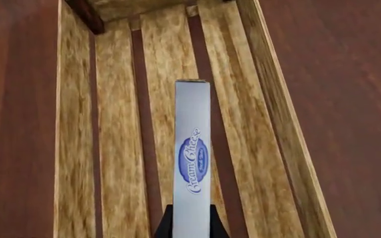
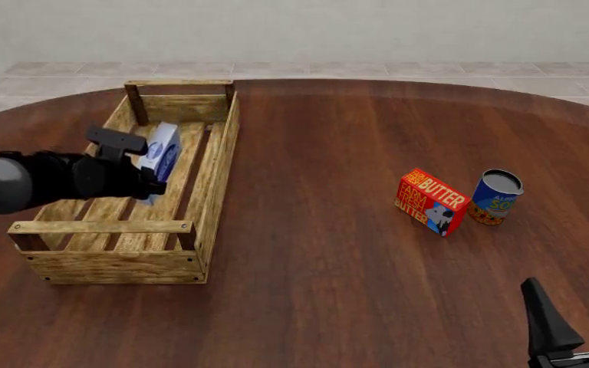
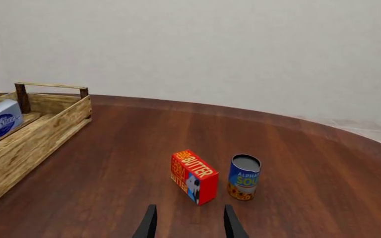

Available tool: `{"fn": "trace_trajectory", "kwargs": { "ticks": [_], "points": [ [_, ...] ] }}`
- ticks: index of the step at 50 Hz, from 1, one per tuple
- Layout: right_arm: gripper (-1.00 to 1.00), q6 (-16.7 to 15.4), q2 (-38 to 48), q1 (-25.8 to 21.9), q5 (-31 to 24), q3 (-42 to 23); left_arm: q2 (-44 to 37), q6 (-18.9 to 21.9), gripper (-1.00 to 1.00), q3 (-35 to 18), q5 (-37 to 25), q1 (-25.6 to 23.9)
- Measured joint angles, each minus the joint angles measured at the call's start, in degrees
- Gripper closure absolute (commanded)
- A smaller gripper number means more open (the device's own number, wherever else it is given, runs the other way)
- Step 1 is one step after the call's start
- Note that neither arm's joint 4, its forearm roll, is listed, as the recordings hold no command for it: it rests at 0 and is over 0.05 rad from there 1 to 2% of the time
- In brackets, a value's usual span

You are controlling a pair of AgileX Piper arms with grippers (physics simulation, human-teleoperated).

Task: Pick up the cream cheese and put it in the tray.

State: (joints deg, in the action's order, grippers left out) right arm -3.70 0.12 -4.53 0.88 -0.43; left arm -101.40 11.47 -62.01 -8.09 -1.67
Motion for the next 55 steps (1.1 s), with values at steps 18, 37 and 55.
{"fn": "trace_trajectory", "kwargs": {
  "ticks": [18, 37, 55],
  "points": [
    [-1.0, -0.1, 0.0, -0.1, -0.1, 0.0, -3.3, -0.1, 1.0, 0.2, 2.0, 0.7],
    [-1.0, -0.2, 0.1, -0.1, -0.2, 0.0, -5.8, 0.0, 1.0, 0.2, 4.1, 1.1],
    [-1.0, -0.1, 0.0, -0.1, -0.1, 0.0, -6.7, 0.7, -1.0, 0.0, 5.0, 1.5]
  ]
}}
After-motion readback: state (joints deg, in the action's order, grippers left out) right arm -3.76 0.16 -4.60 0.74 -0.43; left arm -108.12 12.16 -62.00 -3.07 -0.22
